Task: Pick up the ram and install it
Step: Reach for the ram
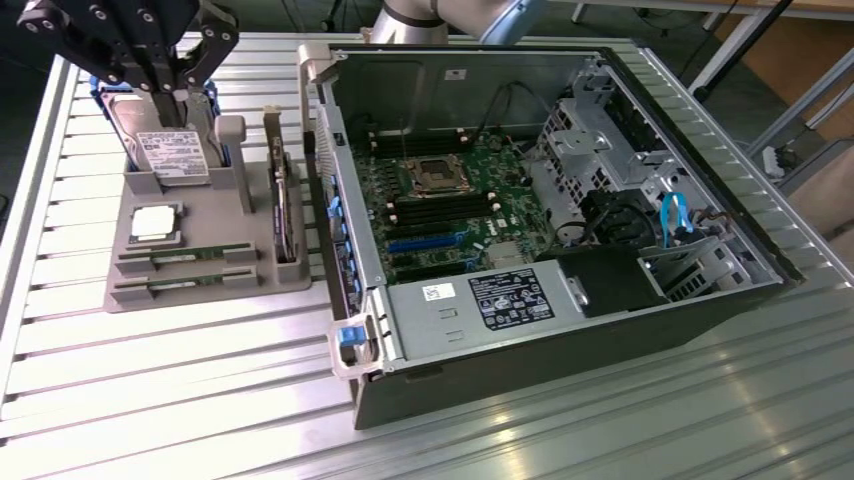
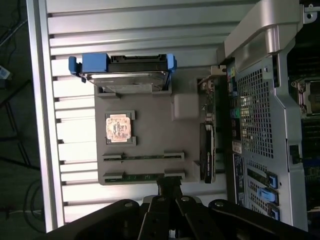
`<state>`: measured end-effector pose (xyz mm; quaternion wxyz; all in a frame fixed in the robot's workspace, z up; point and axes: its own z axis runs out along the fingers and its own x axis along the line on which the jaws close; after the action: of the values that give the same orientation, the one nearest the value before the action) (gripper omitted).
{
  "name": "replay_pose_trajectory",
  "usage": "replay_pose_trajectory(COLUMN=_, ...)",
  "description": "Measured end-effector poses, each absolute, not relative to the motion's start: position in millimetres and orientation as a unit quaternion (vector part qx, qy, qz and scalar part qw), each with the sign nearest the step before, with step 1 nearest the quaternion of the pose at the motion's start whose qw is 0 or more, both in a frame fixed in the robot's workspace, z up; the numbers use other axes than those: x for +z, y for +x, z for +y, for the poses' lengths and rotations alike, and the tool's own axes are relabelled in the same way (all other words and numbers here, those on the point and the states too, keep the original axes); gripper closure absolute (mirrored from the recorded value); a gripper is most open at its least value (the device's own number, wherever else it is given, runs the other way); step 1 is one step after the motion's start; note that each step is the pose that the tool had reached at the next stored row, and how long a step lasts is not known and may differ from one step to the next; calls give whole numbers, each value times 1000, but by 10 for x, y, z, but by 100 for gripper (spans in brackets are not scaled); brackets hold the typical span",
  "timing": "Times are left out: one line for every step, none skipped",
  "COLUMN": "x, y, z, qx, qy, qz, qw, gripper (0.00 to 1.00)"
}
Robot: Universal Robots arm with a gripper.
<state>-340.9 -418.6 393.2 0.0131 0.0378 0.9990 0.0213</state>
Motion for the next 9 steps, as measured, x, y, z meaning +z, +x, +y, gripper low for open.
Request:
replay_pose_trajectory(x=3932, y=-3409, z=-4199, qx=21, qy=38, qz=999, qw=13, gripper=90)
replay_pose_trajectory(x=3931, y=-3409, z=-4216, qx=21, qy=38, qz=999, qw=13, gripper=90)
replay_pose_trajectory(x=3931, y=-3409, z=-4234, qx=21, qy=38, qz=999, qw=13, gripper=90)
replay_pose_trajectory(x=3931, y=-3409, z=-4248, qx=21, qy=38, qz=999, qw=13, gripper=90)
replay_pose_trajectory(x=3931, y=-3409, z=-4262, qx=21, qy=38, qz=999, qw=13, gripper=90)
replay_pose_trajectory(x=3931, y=-3409, z=-4277, qx=21, qy=38, qz=999, qw=13, gripper=90)
replay_pose_trajectory(x=3931, y=-3409, z=-4293, qx=21, qy=38, qz=999, qw=13, gripper=90)
replay_pose_trajectory(x=3931, y=-3410, z=-4308, qx=21, qy=38, qz=999, qw=13, gripper=90)
replay_pose_trajectory(x=3931, y=-3409, z=-4323, qx=21, qy=38, qz=999, qw=13, gripper=90)
